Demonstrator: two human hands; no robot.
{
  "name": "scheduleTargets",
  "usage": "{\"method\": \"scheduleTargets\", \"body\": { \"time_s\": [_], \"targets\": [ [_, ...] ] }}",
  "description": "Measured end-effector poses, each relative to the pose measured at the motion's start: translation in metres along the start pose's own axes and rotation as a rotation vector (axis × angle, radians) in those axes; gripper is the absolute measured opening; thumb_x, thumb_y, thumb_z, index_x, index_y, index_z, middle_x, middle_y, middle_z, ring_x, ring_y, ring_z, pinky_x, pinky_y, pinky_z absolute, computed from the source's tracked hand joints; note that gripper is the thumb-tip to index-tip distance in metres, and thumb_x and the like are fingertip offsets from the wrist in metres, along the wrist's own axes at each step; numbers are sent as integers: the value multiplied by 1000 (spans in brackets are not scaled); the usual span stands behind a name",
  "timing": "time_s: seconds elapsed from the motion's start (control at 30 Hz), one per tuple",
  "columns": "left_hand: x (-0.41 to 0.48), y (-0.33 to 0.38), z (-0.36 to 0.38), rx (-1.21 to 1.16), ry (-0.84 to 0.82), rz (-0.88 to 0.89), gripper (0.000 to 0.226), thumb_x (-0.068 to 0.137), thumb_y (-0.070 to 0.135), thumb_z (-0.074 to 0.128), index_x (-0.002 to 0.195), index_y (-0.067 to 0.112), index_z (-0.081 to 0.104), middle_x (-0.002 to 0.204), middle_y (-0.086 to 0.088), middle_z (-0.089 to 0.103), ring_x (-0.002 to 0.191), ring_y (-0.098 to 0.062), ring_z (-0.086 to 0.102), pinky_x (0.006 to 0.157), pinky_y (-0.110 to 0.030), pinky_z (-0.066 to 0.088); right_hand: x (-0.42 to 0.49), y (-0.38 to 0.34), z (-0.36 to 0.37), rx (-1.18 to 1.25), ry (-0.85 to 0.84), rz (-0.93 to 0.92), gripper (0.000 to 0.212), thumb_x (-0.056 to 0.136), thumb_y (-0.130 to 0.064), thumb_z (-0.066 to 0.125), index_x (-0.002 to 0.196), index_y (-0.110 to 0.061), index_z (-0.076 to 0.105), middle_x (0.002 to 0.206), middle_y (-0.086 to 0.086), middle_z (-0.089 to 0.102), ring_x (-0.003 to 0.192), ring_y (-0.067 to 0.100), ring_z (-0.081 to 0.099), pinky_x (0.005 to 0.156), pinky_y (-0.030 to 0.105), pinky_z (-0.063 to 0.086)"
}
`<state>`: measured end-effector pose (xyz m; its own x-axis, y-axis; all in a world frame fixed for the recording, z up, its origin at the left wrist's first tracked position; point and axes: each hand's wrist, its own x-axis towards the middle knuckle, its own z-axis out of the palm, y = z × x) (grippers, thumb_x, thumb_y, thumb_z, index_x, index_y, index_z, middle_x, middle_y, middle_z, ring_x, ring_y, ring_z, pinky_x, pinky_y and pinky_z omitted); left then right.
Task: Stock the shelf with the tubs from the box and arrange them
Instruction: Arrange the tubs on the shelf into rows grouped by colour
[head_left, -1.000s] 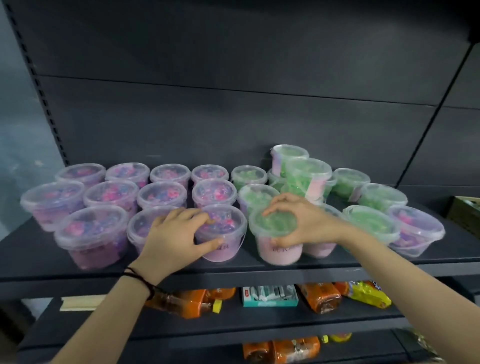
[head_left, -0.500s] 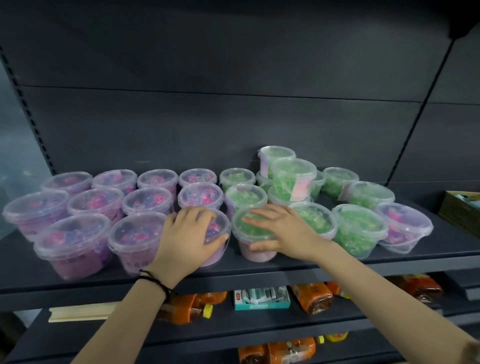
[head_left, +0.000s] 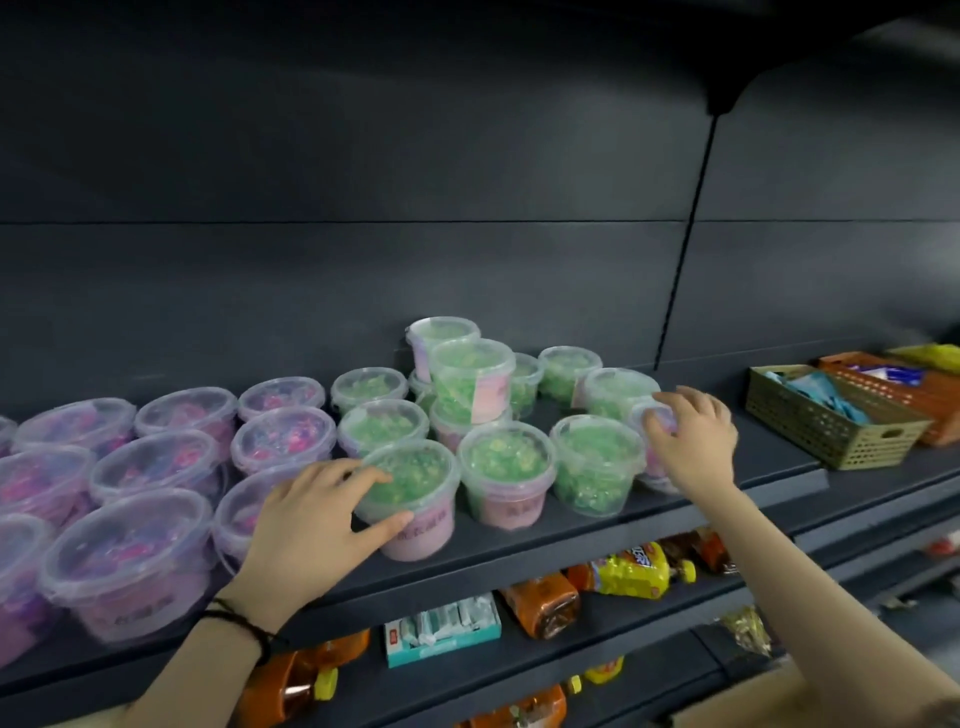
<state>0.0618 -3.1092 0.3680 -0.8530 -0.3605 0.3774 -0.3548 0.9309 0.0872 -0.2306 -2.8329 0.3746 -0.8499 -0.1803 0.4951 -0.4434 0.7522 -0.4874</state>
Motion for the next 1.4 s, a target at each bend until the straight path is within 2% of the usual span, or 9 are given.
{"method": "scheduleTargets", "body": {
  "time_s": [0.13,0.27,0.5,0.6,0.73,0.97,1.13,1.23,1.4],
  "targets": [
    [0,4,2,0,40,-15,85,67,90,3,115,42,56,122,18,55,116,-12,50,91,-36,40,-2,36,2,-66,-273,96,58,92,-51,51,143,-25,40,153,10,29,139,37,17,110,47,24],
    [-2,4,3,7,54,-16,84,68,89,4,114,42,56,123,17,54,117,-13,49,91,-38,40,-12,46,-3,-47,-182,69,71,81,-55,65,141,-25,43,142,13,37,125,37,25,103,42,30],
    [-2,4,7,20,77,-25,78,72,87,12,110,40,61,120,15,58,114,-15,53,88,-40,43,-14,71,2,501,-172,276,104,70,-27,85,151,-20,20,152,9,18,141,28,20,115,46,26],
    [-1,4,8,19,78,-38,75,72,87,14,109,41,61,119,15,57,113,-16,53,88,-40,42,-17,74,16,711,-265,321,116,66,-15,87,151,-24,8,146,2,32,132,20,37,111,44,34],
    [-1,4,8,8,89,-37,79,71,88,11,109,40,62,118,15,57,111,-16,54,87,-40,42,-20,68,24,725,-125,335,109,62,-13,89,144,-24,20,140,2,40,119,15,44,105,40,40],
    [-1,3,6,17,66,-42,81,70,88,9,112,41,59,121,16,55,114,-15,51,89,-38,40,-19,36,-12,740,126,292,108,62,-23,90,146,-22,22,140,9,45,124,23,49,97,33,41],
    [-2,2,1,-22,2,-29,85,66,90,5,121,44,50,130,18,47,122,-11,42,97,-35,34,-25,-31,-39,837,119,161,103,63,-29,89,143,-29,23,128,3,51,110,16,55,94,33,46],
    [0,3,-8,-235,42,-46,88,66,90,18,133,38,42,136,15,47,124,-8,42,101,-33,37,-44,-83,-37,881,47,42,103,62,-26,90,141,-30,24,126,0,48,107,8,54,87,24,47],
    [-2,19,-55,-1026,238,-12,68,76,59,64,136,44,36,137,26,44,127,7,40,104,-24,37,-97,-179,-7,1007,-103,-191,106,55,-29,93,134,-38,24,128,-14,41,112,-12,46,86,8,43]
  ]
}}
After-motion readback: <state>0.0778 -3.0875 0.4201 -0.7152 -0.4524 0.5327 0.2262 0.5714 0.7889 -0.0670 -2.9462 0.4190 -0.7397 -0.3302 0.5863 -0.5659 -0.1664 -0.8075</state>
